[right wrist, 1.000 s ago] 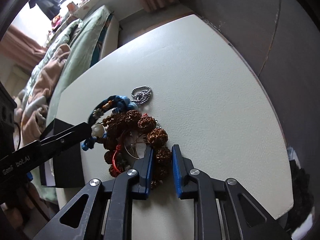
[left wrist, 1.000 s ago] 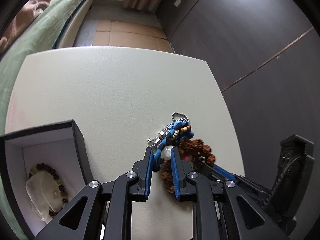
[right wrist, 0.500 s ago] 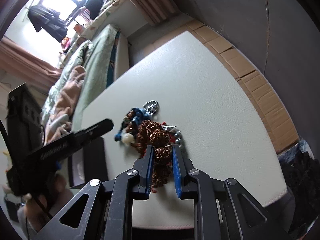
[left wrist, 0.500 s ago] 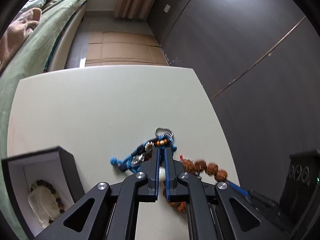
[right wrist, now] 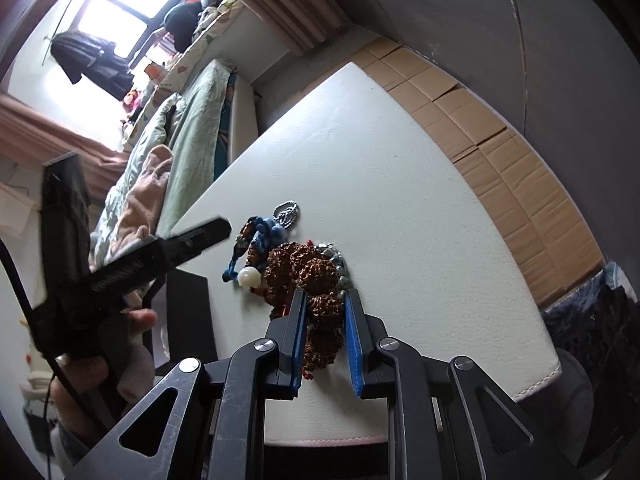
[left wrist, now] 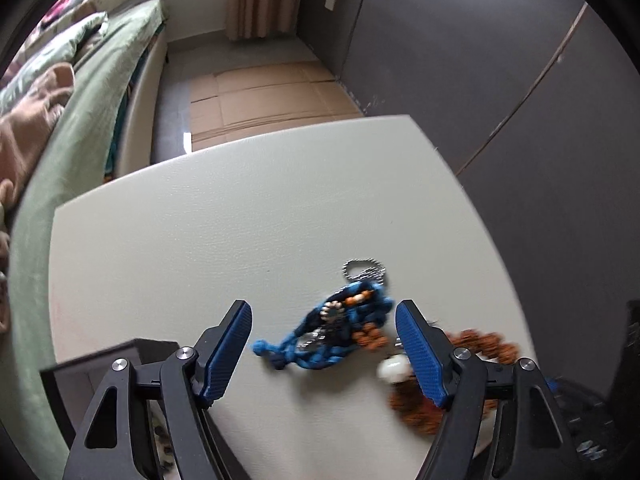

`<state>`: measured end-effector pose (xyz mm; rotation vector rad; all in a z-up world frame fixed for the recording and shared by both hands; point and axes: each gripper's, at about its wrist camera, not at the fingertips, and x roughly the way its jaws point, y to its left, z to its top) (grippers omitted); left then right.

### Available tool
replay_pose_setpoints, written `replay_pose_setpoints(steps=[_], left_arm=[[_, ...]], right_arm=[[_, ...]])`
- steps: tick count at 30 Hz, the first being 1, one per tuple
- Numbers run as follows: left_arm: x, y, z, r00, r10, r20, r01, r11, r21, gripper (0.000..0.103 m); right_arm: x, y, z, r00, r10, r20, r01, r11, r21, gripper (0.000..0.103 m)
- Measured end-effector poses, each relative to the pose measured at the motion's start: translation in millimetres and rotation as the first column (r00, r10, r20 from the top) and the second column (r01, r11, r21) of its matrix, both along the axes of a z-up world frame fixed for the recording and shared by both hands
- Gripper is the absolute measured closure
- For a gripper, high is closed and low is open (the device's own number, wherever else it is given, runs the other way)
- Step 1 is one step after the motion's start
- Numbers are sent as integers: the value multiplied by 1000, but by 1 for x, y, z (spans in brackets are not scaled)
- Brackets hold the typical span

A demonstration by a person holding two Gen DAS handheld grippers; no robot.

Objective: Organize jewelry
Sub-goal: 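Pull the blue cord and brown bracelet apart, lifting both tools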

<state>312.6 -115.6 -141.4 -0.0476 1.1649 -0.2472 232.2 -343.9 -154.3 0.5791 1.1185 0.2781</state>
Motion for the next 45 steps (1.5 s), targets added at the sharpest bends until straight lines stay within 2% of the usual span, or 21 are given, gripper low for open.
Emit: replay_pose_setpoints(steps=[1, 3, 6, 8, 10, 11, 12, 13, 14, 21, 36, 45], left_arm=[[1, -1, -3, 1000, -10, -4, 10, 1000, 0, 36], [4, -3, -10, 1000, -15, -17, 15, 1000, 0, 40], [7, -3, -18, 1000, -18, -14, 17, 1000, -21, 42], [10, -3, -24, 999, -17, -34, 16, 999, -45, 51], [11, 1, -32, 997, -15, -70, 7, 994, -107, 71], [10, 3, -34, 997, -12, -74, 3, 992, -122, 74], [9, 4, -34, 998, -9, -69, 0, 992, -126, 79], [9, 5, -32, 998, -6, -60, -1, 993, -118, 89], [8, 7, -30, 998, -3, -56, -3, 994, -109, 91], [0, 22, -7, 999, 13, -32, -17, 989, -147, 92], [-35, 51, 65, 996, 30, 88, -8, 971, -239, 92], [-65, 91, 91, 988, 74, 136, -37, 966, -254, 92]], right_arm=[[0, -2, 1, 1000, -5, 2, 5, 1000, 6, 84], [0, -4, 3, 1000, -13, 9, 13, 1000, 13, 84], [1, -3, 7, 1000, -15, 14, 15, 999, 33, 84], [1, -2, 10, 1000, -8, 18, 7, 999, 42, 84], [2, 1, 14, 1000, 2, 28, -3, 999, 41, 84], [2, 2, 15, 999, 5, 32, -7, 999, 42, 84], [3, 4, 16, 999, 8, 34, -9, 999, 44, 84], [3, 5, 17, 999, 10, 35, -12, 999, 45, 84], [3, 6, 17, 999, 12, 37, -14, 999, 44, 84], [2, 12, 22, 999, 19, 39, -22, 997, 71, 84], [-7, 41, 86, 984, 73, 164, -86, 993, 75, 84], [-14, 76, 103, 972, 128, 196, -144, 987, 71, 84]])
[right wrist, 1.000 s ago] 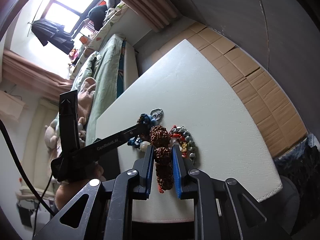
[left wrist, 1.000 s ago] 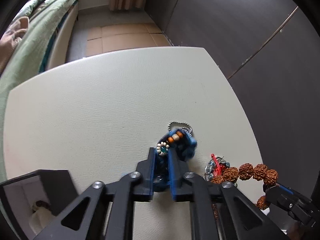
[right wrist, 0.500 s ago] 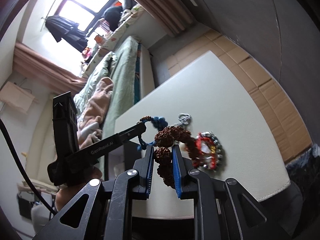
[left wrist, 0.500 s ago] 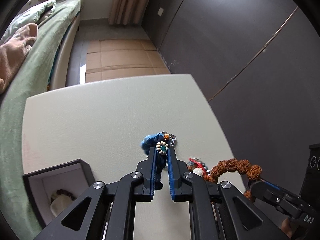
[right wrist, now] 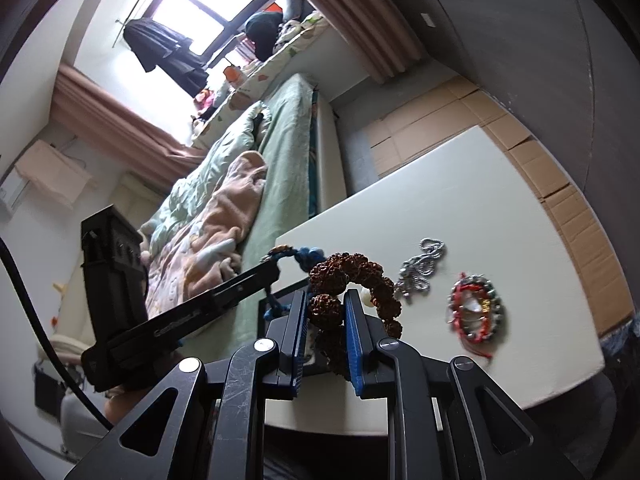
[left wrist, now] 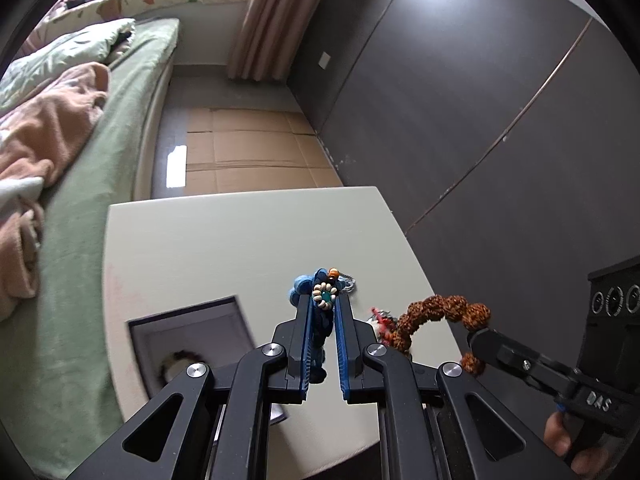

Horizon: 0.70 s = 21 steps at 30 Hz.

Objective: Organize jewelry
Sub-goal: 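Pull the blue cord and brown bracelet apart, lifting both tools, then drop the blue cord into the box with the left tool while the right tool lowers the brown bracelet in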

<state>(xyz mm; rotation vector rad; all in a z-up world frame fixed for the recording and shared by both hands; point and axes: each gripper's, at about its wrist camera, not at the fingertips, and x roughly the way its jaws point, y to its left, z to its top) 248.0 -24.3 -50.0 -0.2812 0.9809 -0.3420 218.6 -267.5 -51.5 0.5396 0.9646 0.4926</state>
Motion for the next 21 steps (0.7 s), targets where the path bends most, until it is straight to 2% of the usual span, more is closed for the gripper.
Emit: replay_pose_setpoints(steps=[5, 11, 15, 17, 20, 21], left_arm=[[-16, 31, -5, 999, 53, 1, -53, 999, 0, 92], [-25, 58, -35, 994, 93, -54, -95, 995, -33, 92], [-24, 62, -49, 994, 74, -86, -84, 990, -112, 92], [-22, 60, -52, 994, 46, -97, -59, 990, -130, 90], [-19, 61, -59, 989, 66, -132, -80, 991, -111, 88], [-19, 62, -60, 988, 73, -134, -87, 991, -104, 82]], right_arm=[[-2, 16, -3, 1000, 18, -7, -18, 1000, -5, 84], [-7, 36, -8, 999, 43, -19, -44, 999, -27, 84], [-10, 46, -9, 998, 56, -24, -57, 998, -39, 84], [-11, 50, -8, 998, 64, -22, -65, 997, -46, 84], [-13, 54, -7, 997, 69, -24, -70, 996, -59, 84], [-12, 54, -6, 997, 70, -25, -71, 996, -60, 84]])
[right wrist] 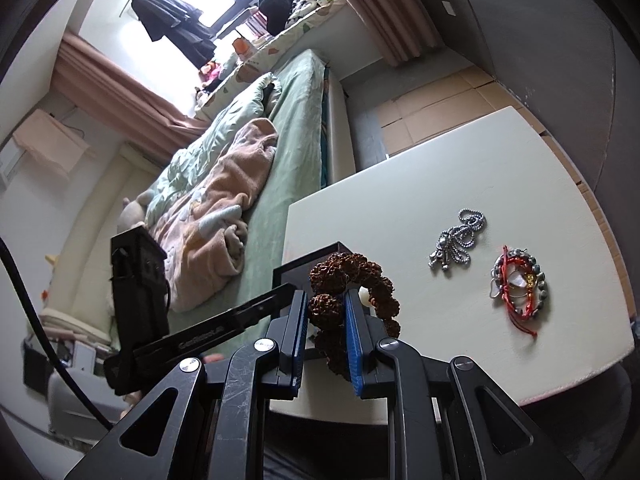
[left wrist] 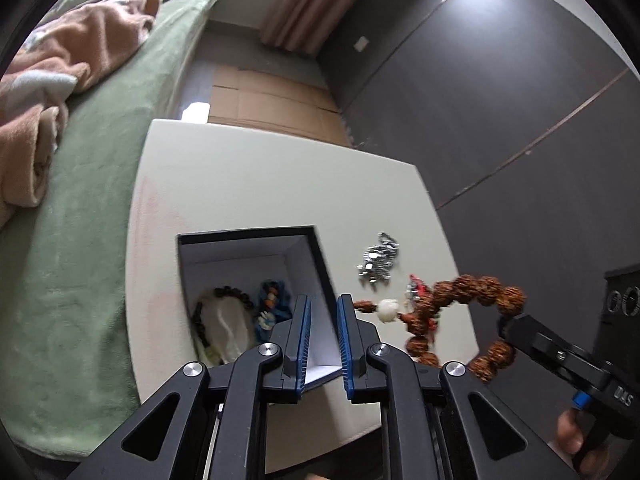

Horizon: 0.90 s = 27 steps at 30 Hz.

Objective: Organize jewelry
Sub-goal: 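Drop the blue cord into the box with the left tool while the right tool lowers the brown bracelet in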

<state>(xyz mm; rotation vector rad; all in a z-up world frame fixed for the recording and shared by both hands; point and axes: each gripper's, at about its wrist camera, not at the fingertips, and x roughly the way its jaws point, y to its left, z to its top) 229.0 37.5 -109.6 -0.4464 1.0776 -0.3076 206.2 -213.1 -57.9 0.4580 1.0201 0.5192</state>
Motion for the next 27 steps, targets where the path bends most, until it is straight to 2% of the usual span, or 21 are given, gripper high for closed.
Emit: replay_pose_setpoints(steps=[2, 3, 4, 6, 15, 27], left_arm=[[-3, 5, 0, 1000, 11, 9, -11, 1000, 9, 52], [-4, 7, 1, 1000, 18, 16, -18, 1000, 11, 26], [-8, 11, 3, 999, 33, 38, -34, 999, 9, 17], [-15, 20, 9, 995, 64, 71, -65, 998, 14, 17], [-34, 59, 12, 985, 151, 85, -155, 987, 38, 17], [-48, 79, 15, 973, 195, 127, -195, 981, -10, 17]], right_arm=[[0, 2, 2, 1000, 4, 2, -4, 1000, -1, 84], [0, 3, 3, 1000, 8, 4, -8, 1000, 0, 84], [0, 5, 4, 1000, 14, 6, -14, 1000, 3, 84], [4, 10, 5, 1000, 26, 7, -26, 1000, 8, 84], [17, 42, 4, 998, 63, 7, -64, 998, 14, 84], [24, 64, 13, 995, 92, 28, -92, 996, -4, 84]])
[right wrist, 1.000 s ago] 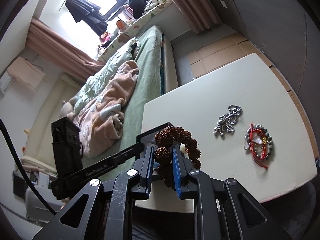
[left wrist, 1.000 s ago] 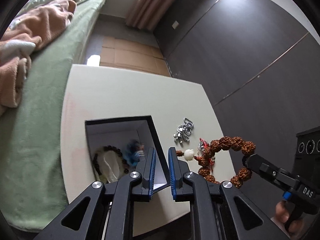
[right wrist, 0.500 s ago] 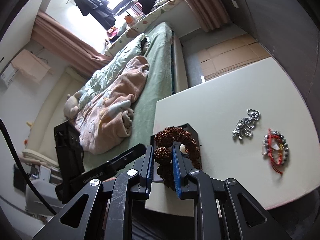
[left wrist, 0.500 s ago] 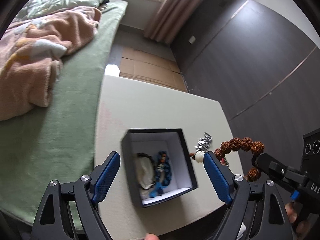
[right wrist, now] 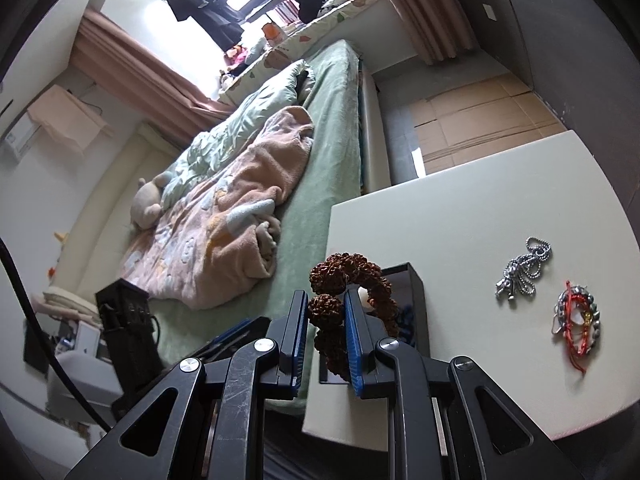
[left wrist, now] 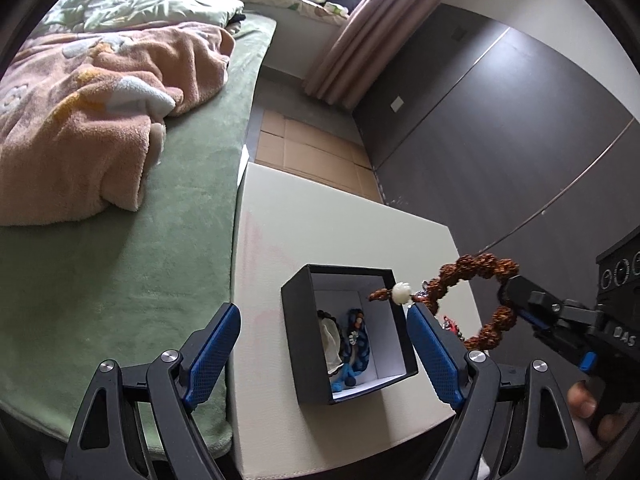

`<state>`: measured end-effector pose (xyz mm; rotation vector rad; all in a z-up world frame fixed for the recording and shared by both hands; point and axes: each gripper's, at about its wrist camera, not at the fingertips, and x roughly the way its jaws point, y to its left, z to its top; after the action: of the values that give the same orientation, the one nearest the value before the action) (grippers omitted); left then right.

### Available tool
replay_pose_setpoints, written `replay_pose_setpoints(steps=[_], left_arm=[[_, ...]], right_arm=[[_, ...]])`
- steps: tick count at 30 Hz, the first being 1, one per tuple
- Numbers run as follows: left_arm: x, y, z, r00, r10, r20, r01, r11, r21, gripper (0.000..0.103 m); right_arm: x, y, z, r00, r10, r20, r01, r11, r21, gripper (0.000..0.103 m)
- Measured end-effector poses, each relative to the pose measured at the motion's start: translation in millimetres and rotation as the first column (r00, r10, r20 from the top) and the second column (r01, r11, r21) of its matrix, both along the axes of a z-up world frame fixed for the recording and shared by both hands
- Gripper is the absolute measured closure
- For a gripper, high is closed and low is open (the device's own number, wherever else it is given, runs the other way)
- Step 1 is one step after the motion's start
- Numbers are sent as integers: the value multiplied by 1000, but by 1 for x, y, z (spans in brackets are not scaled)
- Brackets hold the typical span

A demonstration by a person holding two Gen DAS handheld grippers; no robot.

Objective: Organize jewelry
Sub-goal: 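Drop the blue cord into the box with the left tool while the right tool lowers the brown bracelet in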

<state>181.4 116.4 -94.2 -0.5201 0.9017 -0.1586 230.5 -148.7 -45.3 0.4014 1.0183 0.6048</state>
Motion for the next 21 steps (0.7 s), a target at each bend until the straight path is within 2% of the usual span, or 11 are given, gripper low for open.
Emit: replay_pose_setpoints(steps=[7, 10, 12, 16, 19, 21], left_arm=[[-5, 0, -2, 1000, 16, 14, -16, 1000, -19, 17], [-4, 3, -4, 999, 39, 3, -39, 999, 7, 17], [-5, 5, -4, 999, 52, 3, -52, 998, 25, 17], [-5, 4, -3, 998, 58, -4, -58, 998, 27, 17], [-3, -7, 2, 999, 36, 12, -37, 997, 62, 17], [-2, -18, 5, 1000, 10, 26, -12, 997, 74, 17]], right_arm=[[13, 20, -24, 999, 17, -28, -19, 996, -91, 81], [16, 27, -32, 995, 62, -76, -65, 997, -33, 64], [12, 24, -28, 997, 56, -54, -58, 998, -24, 48], [5, 2, -20, 1000, 8, -14, -8, 999, -36, 46], [0, -25, -18, 999, -41, -9, 41, 999, -36, 46], [-6, -43, -16, 997, -78, 18, 79, 994, -73, 46]])
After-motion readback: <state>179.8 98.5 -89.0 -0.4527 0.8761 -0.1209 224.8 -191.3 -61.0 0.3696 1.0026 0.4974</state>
